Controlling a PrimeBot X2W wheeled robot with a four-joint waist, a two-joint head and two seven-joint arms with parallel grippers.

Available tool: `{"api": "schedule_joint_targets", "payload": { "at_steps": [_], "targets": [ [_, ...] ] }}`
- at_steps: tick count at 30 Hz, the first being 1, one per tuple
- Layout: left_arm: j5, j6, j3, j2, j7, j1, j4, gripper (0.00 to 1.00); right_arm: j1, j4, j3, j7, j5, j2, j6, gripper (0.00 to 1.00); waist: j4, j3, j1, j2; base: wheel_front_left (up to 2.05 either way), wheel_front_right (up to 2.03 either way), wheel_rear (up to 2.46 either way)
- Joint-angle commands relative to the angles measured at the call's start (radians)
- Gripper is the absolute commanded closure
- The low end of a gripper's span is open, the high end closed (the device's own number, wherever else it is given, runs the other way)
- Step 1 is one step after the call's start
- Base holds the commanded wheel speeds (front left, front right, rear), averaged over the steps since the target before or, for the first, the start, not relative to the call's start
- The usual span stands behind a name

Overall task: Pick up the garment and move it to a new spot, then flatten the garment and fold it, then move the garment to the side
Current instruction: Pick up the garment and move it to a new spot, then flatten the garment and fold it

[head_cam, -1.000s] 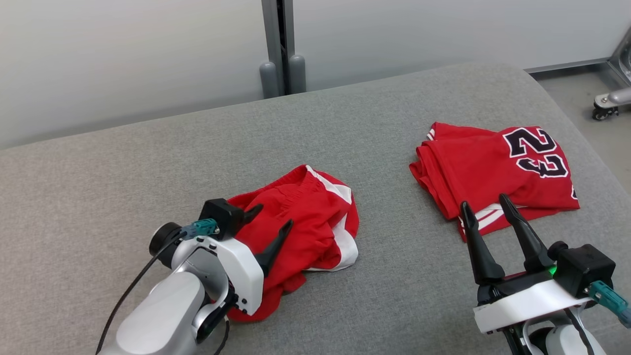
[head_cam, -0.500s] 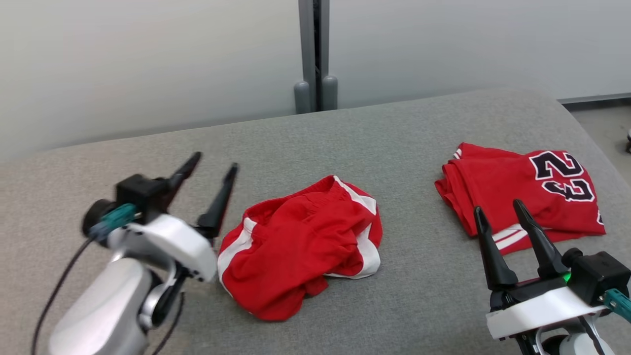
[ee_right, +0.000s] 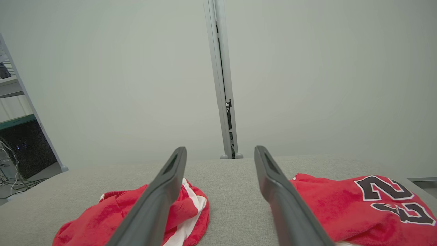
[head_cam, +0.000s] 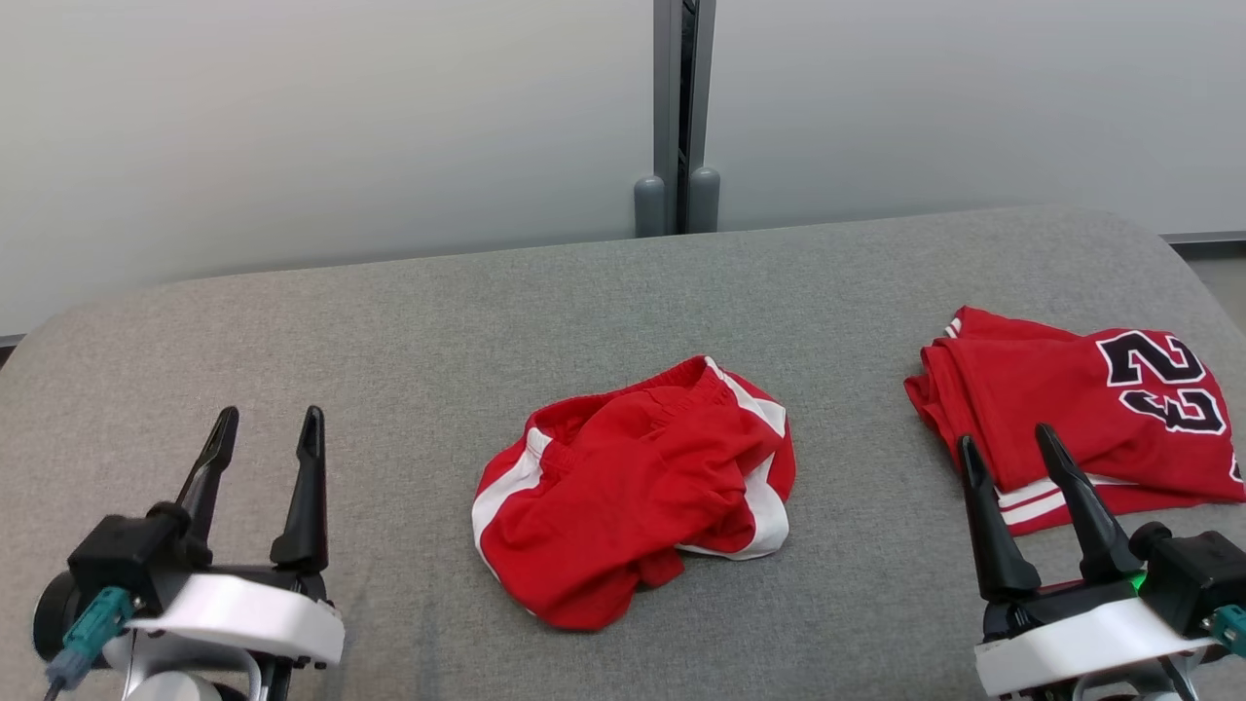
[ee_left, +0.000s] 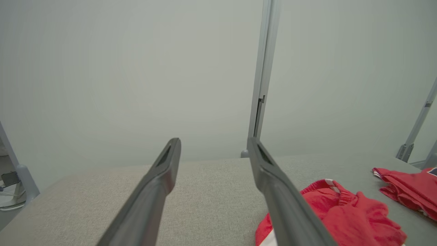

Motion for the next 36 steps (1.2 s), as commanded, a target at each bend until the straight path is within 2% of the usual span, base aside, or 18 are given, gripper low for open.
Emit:
{"api": "schedule_joint_targets", "payload": {
  "at_steps": [1, 4, 9, 16, 26, 36],
  "targets": [
    [0.008, 0.023, 0.018, -0.006, -0.014, 0.036, -0.019, 0.00, 0.013, -0.006, -0.009, -0.007, -0.008, 0.001, 0.000, 0.00, 0.004, -0.002, 0.0000, 0.0000, 0.00, 0.00, 0.00],
    [0.021, 0.054, 0.036, -0.022, -0.028, 0.090, -0.046, 0.00, 0.027, -0.009, -0.022, -0.007, -0.011, 0.008, 0.000, 0.00, 0.008, -0.001, 0.0000, 0.0000, 0.00, 0.00, 0.00],
    [0.039, 0.060, 0.039, -0.053, -0.036, 0.135, -0.057, 0.00, 0.034, -0.012, -0.019, -0.003, -0.015, 0.016, 0.000, 0.00, 0.014, 0.003, 0.0000, 0.0000, 0.00, 0.00, 0.00],
    [0.066, 0.030, 0.068, -0.109, -0.038, 0.148, -0.045, 0.00, 0.039, -0.021, -0.028, 0.012, -0.021, 0.020, 0.000, 0.00, 0.021, -0.004, 0.0000, 0.0000, 0.00, 0.00, 0.00],
    [0.101, -0.012, 0.106, -0.139, -0.039, 0.155, -0.031, 0.00, 0.035, -0.025, -0.020, 0.019, -0.020, 0.019, 0.000, 0.00, 0.017, -0.006, 0.0000, 0.0000, 0.00, 0.00, 0.00],
    [0.115, -0.030, 0.119, -0.158, -0.039, 0.159, -0.022, 0.00, 0.035, -0.029, -0.013, 0.023, -0.015, 0.012, 0.000, 0.00, 0.018, -0.004, 0.0000, 0.0000, 0.00, 0.00, 0.00]
  ]
}}
